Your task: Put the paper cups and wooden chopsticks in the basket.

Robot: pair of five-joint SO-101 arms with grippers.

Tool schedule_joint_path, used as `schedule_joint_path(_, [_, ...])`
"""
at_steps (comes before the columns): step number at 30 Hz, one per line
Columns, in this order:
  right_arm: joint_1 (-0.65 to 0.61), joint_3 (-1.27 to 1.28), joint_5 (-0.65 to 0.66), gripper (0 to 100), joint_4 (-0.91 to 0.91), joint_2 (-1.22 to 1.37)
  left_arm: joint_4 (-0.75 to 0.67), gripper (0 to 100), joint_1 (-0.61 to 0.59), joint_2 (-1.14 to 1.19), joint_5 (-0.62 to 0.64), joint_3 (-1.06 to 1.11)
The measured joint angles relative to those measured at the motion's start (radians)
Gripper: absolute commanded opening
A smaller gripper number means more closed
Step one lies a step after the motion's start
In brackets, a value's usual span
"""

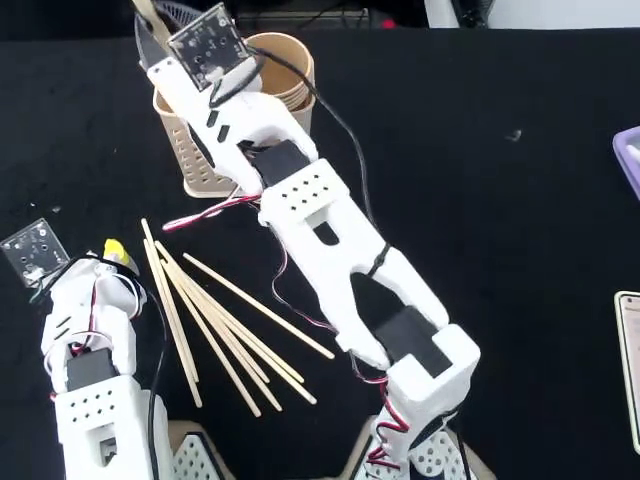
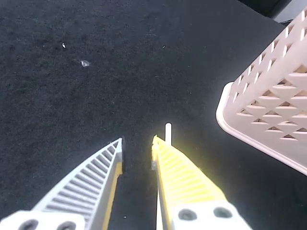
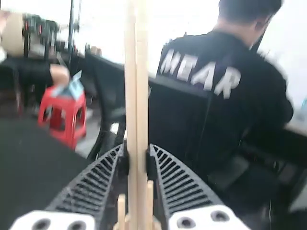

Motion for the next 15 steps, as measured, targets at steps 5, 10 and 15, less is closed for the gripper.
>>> schedule_joint_path(5, [0.015, 0.0, -0.017, 11.7, 0.064, 0.0, 0.0, 12, 0.0, 0.0, 0.0, 0.0])
schedule_joint_path(10, [0.037, -0.041, -0.058, 11.8, 0.137, 0.0, 0.0, 12, 0.0, 0.0, 0.0, 0.0])
schedule_joint_path(15, [0.037, -0.092, -0.063, 11.7, 0.301, -0.054, 0.0, 12, 0.0, 0.0, 0.0, 0.0])
